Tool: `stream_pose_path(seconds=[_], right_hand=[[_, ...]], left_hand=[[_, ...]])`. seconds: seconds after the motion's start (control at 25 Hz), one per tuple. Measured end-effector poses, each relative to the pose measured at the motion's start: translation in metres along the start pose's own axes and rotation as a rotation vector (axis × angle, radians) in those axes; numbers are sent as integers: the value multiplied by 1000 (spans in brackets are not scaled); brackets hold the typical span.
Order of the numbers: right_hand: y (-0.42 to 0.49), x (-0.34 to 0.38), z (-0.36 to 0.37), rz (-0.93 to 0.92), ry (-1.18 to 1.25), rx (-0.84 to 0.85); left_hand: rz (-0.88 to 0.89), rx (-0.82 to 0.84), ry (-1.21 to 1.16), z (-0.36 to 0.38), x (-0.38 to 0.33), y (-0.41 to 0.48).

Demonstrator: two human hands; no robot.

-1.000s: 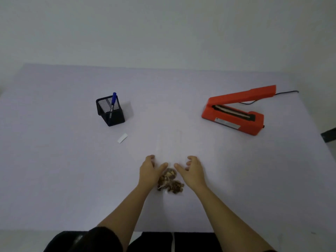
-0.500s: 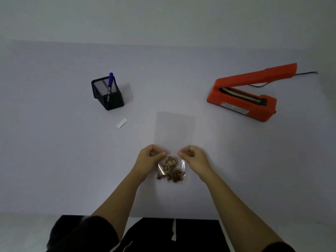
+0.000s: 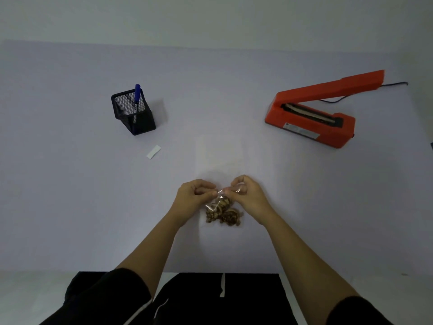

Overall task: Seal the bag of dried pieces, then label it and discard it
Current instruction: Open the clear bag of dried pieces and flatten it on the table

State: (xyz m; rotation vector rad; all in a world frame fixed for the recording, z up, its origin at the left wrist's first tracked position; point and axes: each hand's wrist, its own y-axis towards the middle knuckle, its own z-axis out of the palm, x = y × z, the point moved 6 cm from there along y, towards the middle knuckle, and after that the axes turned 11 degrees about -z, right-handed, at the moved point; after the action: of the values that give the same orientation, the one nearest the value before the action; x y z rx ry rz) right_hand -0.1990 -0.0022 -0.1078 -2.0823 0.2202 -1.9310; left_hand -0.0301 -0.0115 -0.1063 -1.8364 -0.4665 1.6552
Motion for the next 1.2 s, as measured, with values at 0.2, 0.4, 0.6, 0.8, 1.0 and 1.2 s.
stream_pose_path(seconds=[0.2,0.4,0.6,0.8,1.0,1.2], right_hand=[[2,5,3,0,15,7],[-2,1,5,37,20,19],[-2,0,7,28,14,18],[-4,2,7,4,-35,63],[-3,1,4,58,-13,133],[-6,-1,-8,46,-78,39]], left_hand=[[15,2,28,-7,1,-3],[45,11,172,-13,2,-3],[66,63,250,-10,3,-2],[90,70,330,-14,0,-4],[65,98,402,-22,2,-1],[126,-30,492,-21,2,-2]])
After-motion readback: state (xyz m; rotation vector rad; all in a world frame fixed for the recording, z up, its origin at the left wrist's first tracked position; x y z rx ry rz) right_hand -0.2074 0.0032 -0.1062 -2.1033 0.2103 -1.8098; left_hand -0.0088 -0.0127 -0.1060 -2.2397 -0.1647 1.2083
